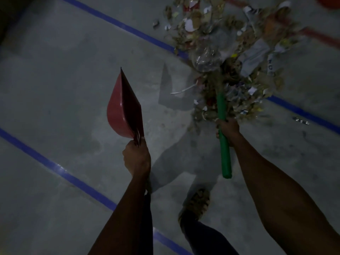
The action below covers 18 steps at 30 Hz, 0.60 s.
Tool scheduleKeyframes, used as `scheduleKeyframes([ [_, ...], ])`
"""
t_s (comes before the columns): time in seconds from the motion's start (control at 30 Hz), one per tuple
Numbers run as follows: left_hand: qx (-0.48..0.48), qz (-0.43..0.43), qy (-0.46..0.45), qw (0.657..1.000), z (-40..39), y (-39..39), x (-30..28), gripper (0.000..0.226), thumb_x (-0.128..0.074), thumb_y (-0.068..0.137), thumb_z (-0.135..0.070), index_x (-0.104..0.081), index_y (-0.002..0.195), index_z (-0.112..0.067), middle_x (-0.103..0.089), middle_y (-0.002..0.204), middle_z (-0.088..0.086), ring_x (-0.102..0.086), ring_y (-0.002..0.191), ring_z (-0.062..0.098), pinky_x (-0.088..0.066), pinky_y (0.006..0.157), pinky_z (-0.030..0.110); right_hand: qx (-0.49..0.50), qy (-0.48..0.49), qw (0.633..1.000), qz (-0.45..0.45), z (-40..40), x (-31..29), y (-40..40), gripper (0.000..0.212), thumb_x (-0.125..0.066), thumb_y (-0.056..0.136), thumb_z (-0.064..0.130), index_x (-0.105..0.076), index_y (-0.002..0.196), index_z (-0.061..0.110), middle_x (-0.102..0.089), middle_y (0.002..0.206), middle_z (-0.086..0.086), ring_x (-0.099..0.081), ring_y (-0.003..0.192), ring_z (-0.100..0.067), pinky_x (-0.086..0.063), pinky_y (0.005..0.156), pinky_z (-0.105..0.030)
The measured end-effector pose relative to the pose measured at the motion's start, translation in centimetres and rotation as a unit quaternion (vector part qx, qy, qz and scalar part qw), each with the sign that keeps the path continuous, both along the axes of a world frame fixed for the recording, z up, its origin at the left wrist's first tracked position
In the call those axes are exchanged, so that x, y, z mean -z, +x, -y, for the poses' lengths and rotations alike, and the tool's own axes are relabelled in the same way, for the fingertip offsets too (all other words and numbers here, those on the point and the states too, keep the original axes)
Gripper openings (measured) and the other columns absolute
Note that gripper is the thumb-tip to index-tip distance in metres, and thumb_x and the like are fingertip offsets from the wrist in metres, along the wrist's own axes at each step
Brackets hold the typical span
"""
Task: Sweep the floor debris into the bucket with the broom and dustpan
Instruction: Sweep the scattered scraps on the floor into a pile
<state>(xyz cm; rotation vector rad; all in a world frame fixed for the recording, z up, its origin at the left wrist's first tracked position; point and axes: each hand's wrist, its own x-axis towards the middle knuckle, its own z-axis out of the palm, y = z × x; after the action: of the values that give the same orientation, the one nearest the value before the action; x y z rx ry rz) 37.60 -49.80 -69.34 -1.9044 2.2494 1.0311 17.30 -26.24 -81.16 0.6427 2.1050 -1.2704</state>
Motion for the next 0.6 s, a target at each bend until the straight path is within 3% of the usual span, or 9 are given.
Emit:
scheduleKeyframes([
  [0.23, 0.049, 0.017, -0.004, 0.999, -5.4, -3.8, -0.2, 0.039, -0.054, 0.096, -0.043, -0.065, 0.09, -0.006, -0.068, 0.093, 0.018, -0.065, 0.085, 0.036, -0.051, 0.074, 0.038, -0.02, -0.002, 0.998, -0.064, -4.6, -4.2, 2.7, 0.008, -0.063, 0.093, 0.014, -0.063, 0.095, 0.006, -0.06, 0.07, -0.015, -0.056, 0.043, -0.02, -0.046, 0.038, -0.026],
  [0.4, 0.08, 0.023, -0.017, 0.996, -7.7, -5.3, 0.2, 0.035, -0.055, 0.097, -0.039, -0.066, 0.09, -0.006, -0.069, 0.093, 0.017, -0.066, 0.083, 0.035, -0.052, 0.073, 0.039, -0.026, -0.026, 0.996, -0.081, -6.3, -3.3, 7.5, 0.022, -0.061, 0.093, 0.015, -0.064, 0.115, 0.018, -0.063, 0.072, -0.014, -0.059, 0.047, -0.021, -0.051, 0.044, -0.031],
  [0.6, 0.108, 0.023, -0.031, 0.993, -8.8, -5.1, 0.9, 0.042, -0.053, 0.097, -0.045, -0.065, 0.091, -0.005, -0.068, 0.091, 0.017, -0.065, 0.082, 0.035, -0.053, 0.071, 0.04, 0.045, -0.052, 0.995, -0.074, -7.6, -2.9, 9.4, 0.016, -0.058, 0.098, 0.011, -0.061, 0.113, 0.011, -0.058, 0.07, -0.013, -0.054, 0.041, -0.018, -0.048, 0.04, -0.029],
])
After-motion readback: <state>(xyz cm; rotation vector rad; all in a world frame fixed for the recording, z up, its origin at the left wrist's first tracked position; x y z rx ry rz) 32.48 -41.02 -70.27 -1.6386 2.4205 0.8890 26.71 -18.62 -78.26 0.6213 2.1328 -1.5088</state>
